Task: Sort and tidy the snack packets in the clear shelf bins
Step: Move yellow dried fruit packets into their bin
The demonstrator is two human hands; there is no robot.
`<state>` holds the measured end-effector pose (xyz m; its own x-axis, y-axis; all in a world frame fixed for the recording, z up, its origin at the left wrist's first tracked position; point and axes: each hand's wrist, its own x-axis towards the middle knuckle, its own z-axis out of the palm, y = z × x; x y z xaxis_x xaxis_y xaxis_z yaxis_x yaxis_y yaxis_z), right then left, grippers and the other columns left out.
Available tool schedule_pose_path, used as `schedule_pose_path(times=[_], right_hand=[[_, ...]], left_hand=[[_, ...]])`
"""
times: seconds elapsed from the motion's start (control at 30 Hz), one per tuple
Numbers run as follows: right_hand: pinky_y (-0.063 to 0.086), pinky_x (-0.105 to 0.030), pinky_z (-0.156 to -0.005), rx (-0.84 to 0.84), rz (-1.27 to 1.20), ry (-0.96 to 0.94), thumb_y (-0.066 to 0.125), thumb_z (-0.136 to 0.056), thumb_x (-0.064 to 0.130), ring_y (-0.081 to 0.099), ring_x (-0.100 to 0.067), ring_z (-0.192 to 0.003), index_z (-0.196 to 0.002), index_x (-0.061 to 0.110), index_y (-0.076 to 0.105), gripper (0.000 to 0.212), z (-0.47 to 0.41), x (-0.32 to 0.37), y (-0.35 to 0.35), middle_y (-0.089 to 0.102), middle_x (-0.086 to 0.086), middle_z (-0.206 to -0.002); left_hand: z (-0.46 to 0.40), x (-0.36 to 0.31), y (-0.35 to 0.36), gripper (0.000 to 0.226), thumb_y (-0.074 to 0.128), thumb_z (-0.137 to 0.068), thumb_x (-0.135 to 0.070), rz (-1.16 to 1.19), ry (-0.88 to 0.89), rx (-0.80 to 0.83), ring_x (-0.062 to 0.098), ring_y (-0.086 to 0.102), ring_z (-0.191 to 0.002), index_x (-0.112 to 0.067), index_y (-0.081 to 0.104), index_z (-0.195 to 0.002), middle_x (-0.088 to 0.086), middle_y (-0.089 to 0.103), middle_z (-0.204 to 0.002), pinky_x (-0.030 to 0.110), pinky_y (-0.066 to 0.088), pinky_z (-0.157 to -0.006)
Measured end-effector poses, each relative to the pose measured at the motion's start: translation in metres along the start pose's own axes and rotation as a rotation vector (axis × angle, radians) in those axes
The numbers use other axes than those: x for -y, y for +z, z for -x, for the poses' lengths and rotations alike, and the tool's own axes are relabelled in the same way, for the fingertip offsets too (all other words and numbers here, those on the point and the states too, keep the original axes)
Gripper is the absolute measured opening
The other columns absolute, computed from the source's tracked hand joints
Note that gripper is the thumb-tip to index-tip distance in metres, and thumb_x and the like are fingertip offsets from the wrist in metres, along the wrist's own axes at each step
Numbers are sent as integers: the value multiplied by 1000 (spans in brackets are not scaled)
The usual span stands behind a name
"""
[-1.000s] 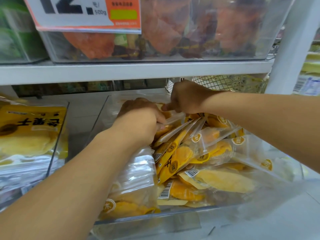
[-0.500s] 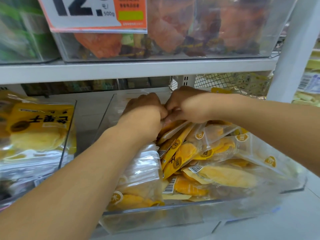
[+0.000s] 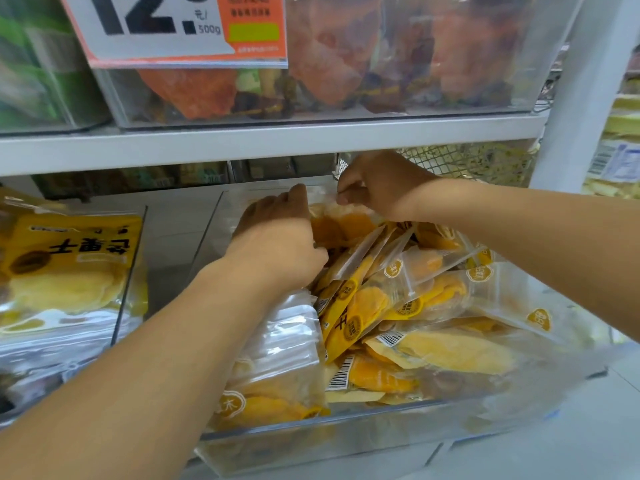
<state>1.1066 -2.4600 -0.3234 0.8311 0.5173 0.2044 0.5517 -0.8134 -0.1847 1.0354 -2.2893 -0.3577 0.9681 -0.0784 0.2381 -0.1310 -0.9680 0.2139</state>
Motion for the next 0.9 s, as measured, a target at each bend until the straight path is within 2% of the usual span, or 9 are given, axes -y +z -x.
schedule_pose_path(times=[0.17,0.23,0.3,0.37,0.47,0.57,0.67,0.77,0.9], right_hand=[[49,-28,-64,-43,-100,-2,43,-105,22,56,-15,-77,-88,26,55,21,12,-2,-10,56,1,-86],[58,-36,-68,-11,-98,13,43,-106,23,61,-21,-85,-105,17,57,16,13,3,-9,60,-7,-99],[52,-31,-66,22,-66,34,42,-106,21,57,-19,-82,-115,13,54,17,12,5,-3,60,-9,-105],[40,-29,-61,45,-17,58,41,-105,16,52,-19,-76,-110,12,50,11,11,7,7,58,-7,-98],[43,-35,-73,16,152,87,44,-104,24,54,-26,-93,-107,20,47,5,7,7,18,51,-6,-111],[48,-42,-87,-47,294,115,56,-98,42,53,-34,-115,-132,22,42,42,7,15,14,40,-10,-142],[48,-42,-87,-6,296,203,63,-88,58,55,-39,-118,-150,20,26,82,5,23,8,38,-13,-149],[48,-43,-86,36,311,356,69,-82,63,52,-43,-122,-154,15,20,99,1,28,13,28,-18,-153],[48,-40,-94,-106,18,549,86,-69,51,48,-40,-127,-149,8,21,112,-1,36,17,25,-20,-149]], left_hand=[[-3,3,3,89,73,-83,-46,52,27,31,29,50,-124,-23,22,-151,4,51,-141,41,47,-99],[-4,3,4,92,74,-82,-45,61,31,34,30,49,-125,-23,19,-153,4,50,-142,42,47,-100],[-4,3,4,92,73,-83,-44,53,22,31,31,48,-125,-24,18,-153,4,51,-141,43,48,-99],[-3,3,5,91,72,-82,-42,54,14,33,31,50,-122,-25,17,-153,4,52,-140,44,49,-98],[-2,3,7,91,72,-81,-41,31,15,41,30,53,-117,-26,18,-152,4,53,-137,45,51,-96],[1,1,5,83,71,-81,-43,-9,24,29,28,52,-118,-24,28,-148,3,53,-136,41,49,-97],[3,-1,1,71,68,-82,-50,-77,6,29,27,48,-122,-24,41,-142,3,52,-135,38,43,-99],[5,-2,-2,68,65,-81,-56,-108,-40,38,27,47,-122,-21,45,-136,4,52,-129,38,40,-100],[6,-4,-4,62,66,-81,-56,-91,-61,60,28,49,-117,-20,48,-128,4,54,-121,39,41,-98]])
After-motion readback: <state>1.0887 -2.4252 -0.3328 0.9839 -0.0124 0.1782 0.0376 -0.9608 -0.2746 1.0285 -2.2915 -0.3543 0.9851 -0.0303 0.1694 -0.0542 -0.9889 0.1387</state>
